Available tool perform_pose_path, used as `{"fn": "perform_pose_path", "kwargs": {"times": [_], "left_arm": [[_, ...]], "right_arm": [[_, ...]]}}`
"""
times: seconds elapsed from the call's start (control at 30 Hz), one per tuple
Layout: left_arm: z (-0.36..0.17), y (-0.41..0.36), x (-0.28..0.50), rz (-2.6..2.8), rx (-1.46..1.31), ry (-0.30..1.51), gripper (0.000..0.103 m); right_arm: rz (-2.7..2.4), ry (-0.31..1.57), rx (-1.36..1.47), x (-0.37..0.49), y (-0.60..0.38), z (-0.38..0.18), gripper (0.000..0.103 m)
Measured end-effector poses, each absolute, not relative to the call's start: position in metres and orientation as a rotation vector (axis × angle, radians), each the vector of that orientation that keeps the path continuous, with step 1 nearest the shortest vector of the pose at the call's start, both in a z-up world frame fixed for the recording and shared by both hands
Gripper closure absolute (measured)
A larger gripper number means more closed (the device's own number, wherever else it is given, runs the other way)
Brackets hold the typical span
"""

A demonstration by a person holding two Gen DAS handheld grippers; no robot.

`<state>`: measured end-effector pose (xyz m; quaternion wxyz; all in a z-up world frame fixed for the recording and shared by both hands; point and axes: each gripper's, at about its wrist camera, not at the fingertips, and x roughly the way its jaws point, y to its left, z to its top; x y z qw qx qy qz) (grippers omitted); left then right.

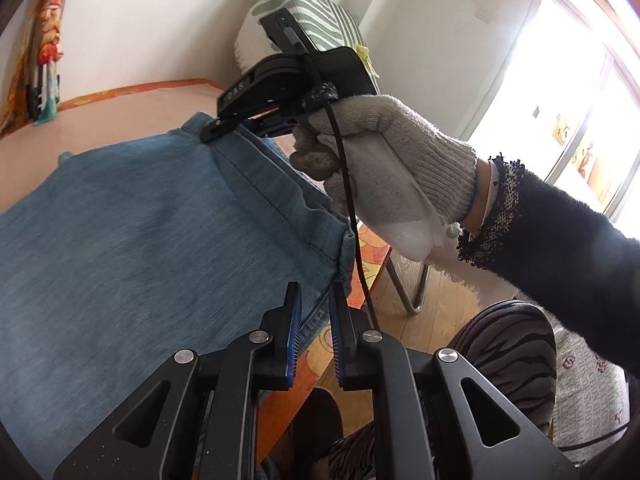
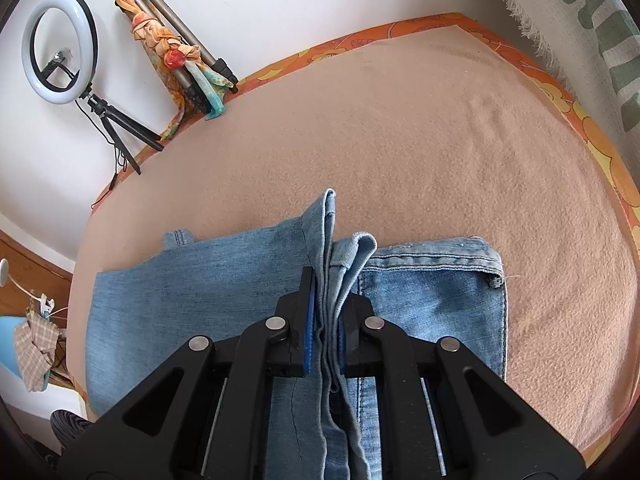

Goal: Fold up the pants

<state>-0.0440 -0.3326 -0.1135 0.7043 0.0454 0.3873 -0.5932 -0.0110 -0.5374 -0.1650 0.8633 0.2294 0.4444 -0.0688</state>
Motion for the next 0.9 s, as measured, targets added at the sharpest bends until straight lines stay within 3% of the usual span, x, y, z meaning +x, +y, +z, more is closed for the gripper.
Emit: {"fn": "perform_pose_path", "kwargs": {"times": [0.03, 0.1, 0.17, 0.43, 0.9], "left_arm": [[-0.111, -0.325, -0.043, -1.311, 0.093, 0.859, 0.09], [-0.102, -0.307, -0.036, -1.282, 0.087, 0.847, 0.086], [-0.098, -0.279, -0.027, -1.236, 0.084, 0.827, 0.082], [-0.103, -0.185, 0.012, -0.975, 0.127, 0.77, 0.08], [-0.172, -0.126, 0.031, -0.823, 0.125, 0.914, 0.08]], "right_arm": [[-0.154, 0.932, 0.475, -0.012, -0.537, -0.163, 0.09], [-0.202, 0.929, 0.445, -0.016, -0.535, -0.157, 0.066], [-0.272, 0.906, 0.387, -0.023, -0.532, -0.147, 0.058], [-0.181, 0.835, 0.261, -0.055, -0.474, -0.115, 0.058], [-0.2, 0.949, 0.153, -0.079, -0.442, -0.17, 0.057]]}}
